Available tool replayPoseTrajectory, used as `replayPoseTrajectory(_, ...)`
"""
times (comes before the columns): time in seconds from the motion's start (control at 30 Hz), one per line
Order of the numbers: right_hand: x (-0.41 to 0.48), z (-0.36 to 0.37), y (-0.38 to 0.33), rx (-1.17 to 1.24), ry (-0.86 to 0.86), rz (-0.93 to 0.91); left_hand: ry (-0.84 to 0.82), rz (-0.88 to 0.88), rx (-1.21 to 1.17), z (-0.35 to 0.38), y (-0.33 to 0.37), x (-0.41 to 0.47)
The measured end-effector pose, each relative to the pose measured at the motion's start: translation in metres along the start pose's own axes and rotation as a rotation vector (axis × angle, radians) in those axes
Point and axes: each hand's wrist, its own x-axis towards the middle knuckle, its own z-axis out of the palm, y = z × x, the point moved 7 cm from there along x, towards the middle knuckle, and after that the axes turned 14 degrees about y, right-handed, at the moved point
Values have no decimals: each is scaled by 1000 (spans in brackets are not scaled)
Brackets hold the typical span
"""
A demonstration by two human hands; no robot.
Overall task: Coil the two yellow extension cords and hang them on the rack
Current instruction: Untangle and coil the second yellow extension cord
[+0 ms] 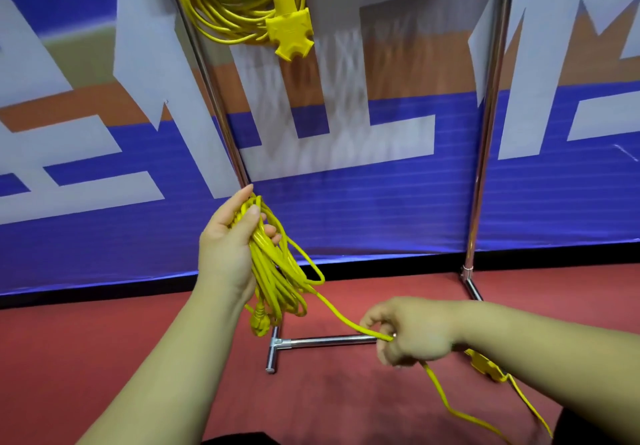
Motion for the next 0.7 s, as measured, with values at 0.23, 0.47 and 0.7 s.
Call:
replayPoseTrajectory(0.23,-3,-4,47,109,-42,241,297,94,-12,-28,-1,24)
replayPoseTrajectory(0.47,-4,-3,72,-31,41,285,377,227,182,-44,-5,32)
replayPoseTrajectory(0.7,-11,-66,3,-456,486,-191,216,158,273,-28,-23,19)
